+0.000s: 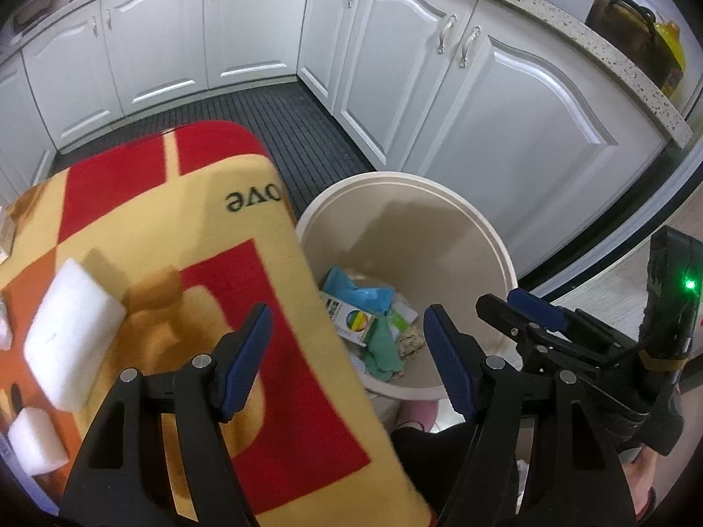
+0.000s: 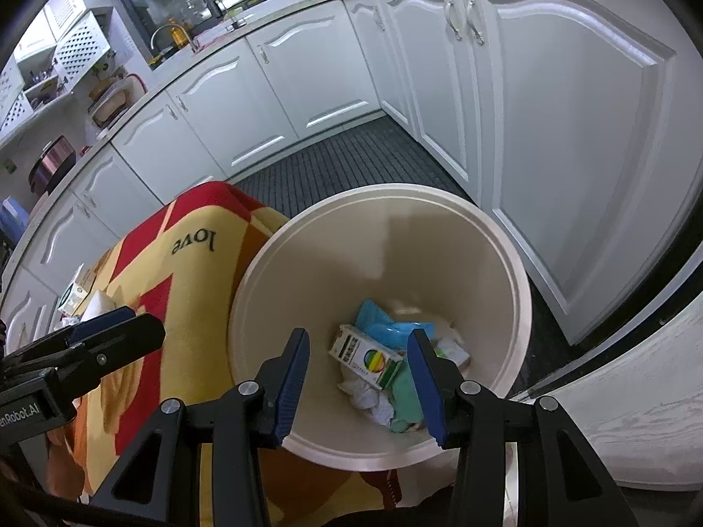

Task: Collect trash
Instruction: 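Move both grippers back from the bin to the table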

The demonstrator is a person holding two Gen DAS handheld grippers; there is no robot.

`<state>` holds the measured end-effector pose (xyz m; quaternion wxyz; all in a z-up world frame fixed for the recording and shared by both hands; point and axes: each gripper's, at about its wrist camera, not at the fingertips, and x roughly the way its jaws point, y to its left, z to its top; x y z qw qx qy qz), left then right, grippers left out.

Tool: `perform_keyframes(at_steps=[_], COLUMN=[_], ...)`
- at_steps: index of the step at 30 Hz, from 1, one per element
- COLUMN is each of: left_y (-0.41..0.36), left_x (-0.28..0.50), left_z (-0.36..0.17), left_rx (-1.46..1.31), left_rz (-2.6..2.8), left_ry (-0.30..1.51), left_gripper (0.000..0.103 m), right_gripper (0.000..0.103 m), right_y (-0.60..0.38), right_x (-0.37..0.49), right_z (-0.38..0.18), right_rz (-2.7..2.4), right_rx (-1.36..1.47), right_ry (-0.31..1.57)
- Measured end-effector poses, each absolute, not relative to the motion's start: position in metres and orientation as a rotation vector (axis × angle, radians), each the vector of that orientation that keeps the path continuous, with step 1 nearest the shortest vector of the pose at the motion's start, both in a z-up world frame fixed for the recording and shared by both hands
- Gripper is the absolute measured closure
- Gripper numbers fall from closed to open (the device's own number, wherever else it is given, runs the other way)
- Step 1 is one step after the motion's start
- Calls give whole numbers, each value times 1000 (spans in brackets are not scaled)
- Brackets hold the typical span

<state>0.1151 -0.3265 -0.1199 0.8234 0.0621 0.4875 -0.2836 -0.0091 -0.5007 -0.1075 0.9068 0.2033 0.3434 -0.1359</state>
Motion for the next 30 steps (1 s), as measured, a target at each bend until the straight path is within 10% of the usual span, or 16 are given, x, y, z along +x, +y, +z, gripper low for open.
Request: perform_keyframes(at_steps=[30], left_y=[-57], left_x=[160], left_z=[-85], left_rx=[-33], left_rz=[-182], left_ry=[1047], left_gripper=[33], right_gripper=[50], right_y=[-328], right_x=[67], right_z=[-93], right_rz=[64], right_rx=[333], right_ry=[796])
